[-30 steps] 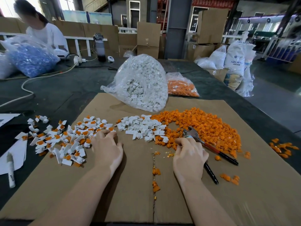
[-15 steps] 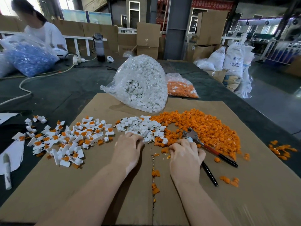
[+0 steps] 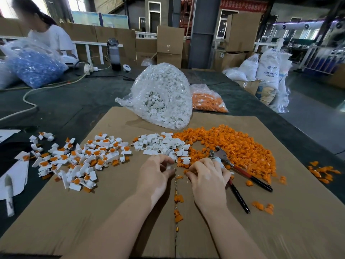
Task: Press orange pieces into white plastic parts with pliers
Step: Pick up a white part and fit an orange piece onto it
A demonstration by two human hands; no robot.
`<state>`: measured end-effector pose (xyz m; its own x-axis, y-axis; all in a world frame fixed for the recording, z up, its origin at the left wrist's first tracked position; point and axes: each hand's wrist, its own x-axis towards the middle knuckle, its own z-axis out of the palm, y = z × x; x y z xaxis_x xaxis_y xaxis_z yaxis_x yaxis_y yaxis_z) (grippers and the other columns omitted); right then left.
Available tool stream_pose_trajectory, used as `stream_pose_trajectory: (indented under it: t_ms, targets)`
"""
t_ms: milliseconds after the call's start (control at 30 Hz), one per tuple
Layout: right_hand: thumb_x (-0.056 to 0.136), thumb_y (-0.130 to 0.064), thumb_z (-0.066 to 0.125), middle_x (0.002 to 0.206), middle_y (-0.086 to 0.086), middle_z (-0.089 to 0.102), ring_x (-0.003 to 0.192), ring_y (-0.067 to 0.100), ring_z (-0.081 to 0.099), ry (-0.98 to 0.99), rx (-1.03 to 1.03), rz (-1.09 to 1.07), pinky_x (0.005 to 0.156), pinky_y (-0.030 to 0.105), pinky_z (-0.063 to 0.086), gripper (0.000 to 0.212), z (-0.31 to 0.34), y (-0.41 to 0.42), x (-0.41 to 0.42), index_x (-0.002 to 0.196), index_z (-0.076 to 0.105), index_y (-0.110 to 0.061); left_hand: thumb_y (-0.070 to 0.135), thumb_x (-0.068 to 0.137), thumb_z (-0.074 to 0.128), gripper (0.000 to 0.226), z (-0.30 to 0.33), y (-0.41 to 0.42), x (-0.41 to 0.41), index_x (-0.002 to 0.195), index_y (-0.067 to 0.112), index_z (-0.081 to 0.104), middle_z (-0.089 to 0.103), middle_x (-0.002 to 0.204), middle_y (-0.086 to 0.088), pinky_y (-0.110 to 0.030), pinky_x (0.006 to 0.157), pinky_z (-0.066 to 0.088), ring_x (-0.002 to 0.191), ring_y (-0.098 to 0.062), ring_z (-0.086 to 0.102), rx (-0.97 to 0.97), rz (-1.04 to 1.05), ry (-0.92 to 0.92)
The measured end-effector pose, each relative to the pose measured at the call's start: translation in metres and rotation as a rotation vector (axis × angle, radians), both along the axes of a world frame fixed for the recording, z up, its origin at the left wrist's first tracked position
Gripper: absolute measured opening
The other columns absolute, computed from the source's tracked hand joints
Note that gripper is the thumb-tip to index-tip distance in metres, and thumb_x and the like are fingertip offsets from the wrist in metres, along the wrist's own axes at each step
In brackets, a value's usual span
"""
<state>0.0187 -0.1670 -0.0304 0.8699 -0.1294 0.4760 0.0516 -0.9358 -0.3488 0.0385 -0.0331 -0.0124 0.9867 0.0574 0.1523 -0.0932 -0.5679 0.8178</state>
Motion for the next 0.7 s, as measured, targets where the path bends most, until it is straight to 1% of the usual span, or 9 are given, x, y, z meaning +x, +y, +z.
stream_pose_trajectory:
  t_ms: [33, 100, 167, 233, 300, 367, 400, 533, 700]
  targets:
    - [0.078, -0.019, 0.073, 0.087, -0.004, 0.061, 0.088, 0.021, 0.053, -0.016, 0.033, 0.016, 0.075, 0.030, 0.017, 0.007, 0.0005, -0.0004, -0.0002, 0.077, 0.067, -0.018, 0.012, 0.080, 0.072, 0.026, 0.0001, -0.0034, -0.0012, 0.093, 0.031, 0.059, 0.054, 0.082, 0.010, -0.006, 0.058, 0.039, 0.073, -0.002, 0.050, -0.061, -0.011, 0.014]
    - [0.080, -0.015, 0.071, 0.082, -0.004, 0.061, 0.082, 0.022, 0.054, -0.049, 0.089, 0.047, 0.069, 0.029, 0.014, 0.007, 0.0025, -0.0011, -0.0015, 0.076, 0.065, -0.017, 0.012, 0.080, 0.072, 0.029, -0.0006, -0.0087, -0.0035, 0.102, 0.028, 0.062, 0.057, 0.080, 0.009, -0.003, 0.060, 0.040, 0.072, -0.003, 0.052, -0.138, -0.025, 0.034]
    - [0.085, -0.017, 0.066, 0.082, -0.005, 0.061, 0.082, 0.020, 0.053, -0.047, 0.117, 0.091, 0.069, 0.029, 0.015, 0.005, 0.0043, -0.0014, -0.0026, 0.080, 0.064, -0.017, 0.017, 0.081, 0.071, 0.024, -0.0014, -0.0090, -0.0043, 0.104, 0.022, 0.067, 0.063, 0.086, 0.008, -0.008, 0.068, 0.041, 0.078, -0.004, 0.056, -0.136, -0.033, 0.041]
    - [0.088, -0.022, 0.063, 0.083, -0.006, 0.062, 0.083, 0.017, 0.052, -0.027, 0.133, 0.139, 0.072, 0.027, 0.016, 0.007, 0.0047, -0.0021, -0.0031, 0.083, 0.064, -0.017, 0.018, 0.084, 0.069, 0.015, -0.0016, -0.0062, -0.0040, 0.098, 0.020, 0.069, 0.066, 0.088, 0.007, -0.016, 0.075, 0.043, 0.084, -0.008, 0.059, -0.143, -0.041, 0.038]
    - [0.088, -0.027, 0.062, 0.082, -0.007, 0.063, 0.083, 0.014, 0.052, -0.016, 0.135, 0.167, 0.074, 0.026, 0.017, 0.011, 0.0055, -0.0024, -0.0036, 0.084, 0.065, -0.017, 0.015, 0.086, 0.065, 0.009, -0.0016, -0.0031, -0.0048, 0.087, 0.023, 0.066, 0.065, 0.081, 0.007, -0.011, 0.068, 0.043, 0.078, -0.009, 0.061, -0.177, -0.048, 0.030]
    - [0.089, -0.031, 0.060, 0.082, -0.008, 0.063, 0.083, 0.012, 0.051, 0.002, 0.113, 0.179, 0.076, 0.026, 0.017, 0.015, 0.0059, -0.0017, -0.0042, 0.084, 0.064, -0.018, 0.012, 0.087, 0.063, 0.012, -0.0020, -0.0017, -0.0059, 0.082, 0.023, 0.062, 0.065, 0.076, 0.003, -0.008, 0.060, 0.043, 0.072, -0.011, 0.062, -0.197, -0.047, 0.031]
    - [0.090, -0.032, 0.059, 0.082, -0.008, 0.063, 0.083, 0.011, 0.051, 0.011, 0.101, 0.184, 0.077, 0.026, 0.018, 0.016, 0.0056, -0.0016, -0.0045, 0.084, 0.064, -0.018, 0.011, 0.088, 0.062, 0.012, -0.0021, -0.0018, -0.0062, 0.082, 0.022, 0.061, 0.065, 0.076, 0.001, -0.011, 0.061, 0.044, 0.071, -0.013, 0.063, -0.194, -0.048, 0.032]
    - [0.090, -0.031, 0.057, 0.075, -0.010, 0.058, 0.080, 0.011, 0.050, 0.036, 0.102, 0.186, 0.078, 0.025, 0.018, 0.017, 0.0052, -0.0013, -0.0053, 0.079, 0.061, -0.019, 0.012, 0.089, 0.060, 0.009, -0.0015, -0.0027, -0.0076, 0.084, 0.020, 0.060, 0.066, 0.079, -0.001, -0.024, 0.072, 0.049, 0.077, -0.016, 0.063, -0.175, -0.072, 0.023]
    - [0.086, -0.023, 0.061, 0.064, -0.010, 0.049, 0.071, 0.013, 0.047, 0.049, 0.158, 0.184, 0.077, 0.028, 0.022, 0.023, 0.0045, -0.0011, -0.0061, 0.067, 0.049, -0.019, 0.015, 0.089, 0.060, 0.014, -0.0032, -0.0037, -0.0108, 0.081, 0.026, 0.057, 0.065, 0.080, 0.004, -0.020, 0.070, 0.046, 0.080, -0.012, 0.061, -0.110, -0.113, -0.004]
